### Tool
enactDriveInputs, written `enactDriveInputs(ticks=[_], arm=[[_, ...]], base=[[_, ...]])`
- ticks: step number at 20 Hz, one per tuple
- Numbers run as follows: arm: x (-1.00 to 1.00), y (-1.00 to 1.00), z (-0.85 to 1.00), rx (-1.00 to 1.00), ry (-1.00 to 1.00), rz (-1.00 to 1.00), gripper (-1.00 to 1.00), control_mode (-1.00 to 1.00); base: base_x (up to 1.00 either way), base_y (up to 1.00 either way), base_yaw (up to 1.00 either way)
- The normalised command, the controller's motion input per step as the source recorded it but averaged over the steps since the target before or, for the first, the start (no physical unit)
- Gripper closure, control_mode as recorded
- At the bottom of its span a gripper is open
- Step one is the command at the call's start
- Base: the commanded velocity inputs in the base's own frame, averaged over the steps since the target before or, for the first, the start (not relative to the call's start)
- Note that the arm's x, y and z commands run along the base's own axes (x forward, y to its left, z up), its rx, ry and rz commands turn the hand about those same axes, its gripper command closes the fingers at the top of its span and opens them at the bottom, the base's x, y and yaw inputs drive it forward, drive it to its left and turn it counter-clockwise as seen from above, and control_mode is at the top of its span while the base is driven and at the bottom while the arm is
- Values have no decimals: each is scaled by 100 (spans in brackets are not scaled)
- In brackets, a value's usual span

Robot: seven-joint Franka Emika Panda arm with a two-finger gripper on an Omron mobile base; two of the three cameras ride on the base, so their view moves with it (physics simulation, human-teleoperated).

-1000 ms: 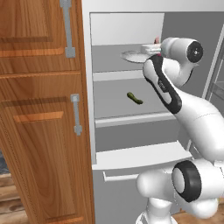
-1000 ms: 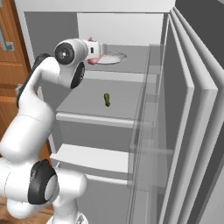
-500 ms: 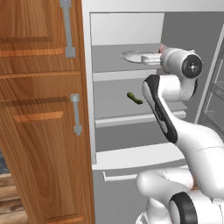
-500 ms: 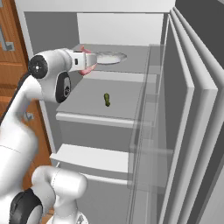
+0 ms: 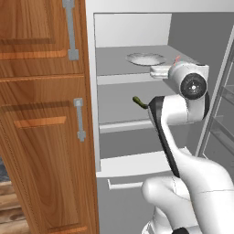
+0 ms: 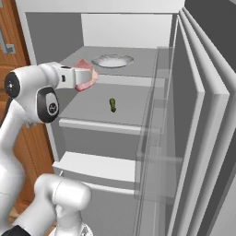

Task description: Transport the steak from the fridge to the microwave and turn on the microwave.

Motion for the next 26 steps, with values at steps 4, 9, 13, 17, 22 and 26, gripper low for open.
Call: enactDriveInputs(ticks=[4,9,13,17,22,26], arm=[[-33,0,-4,0,11,-13,100,-100],[-33,0,-5,3,19,-9,100,-100],[-36,0,-8,4,15,-5,100,-100],[-29,0,-7,6,16,-1,100,-100],[-25,0,-15,8,6,0,100,-100],[-16,-3,-17,11,5,0,100,-100]], base=[[0,0,0],[0,0,0],[0,0,0],[0,0,0],[0,0,0],[0,0,0]])
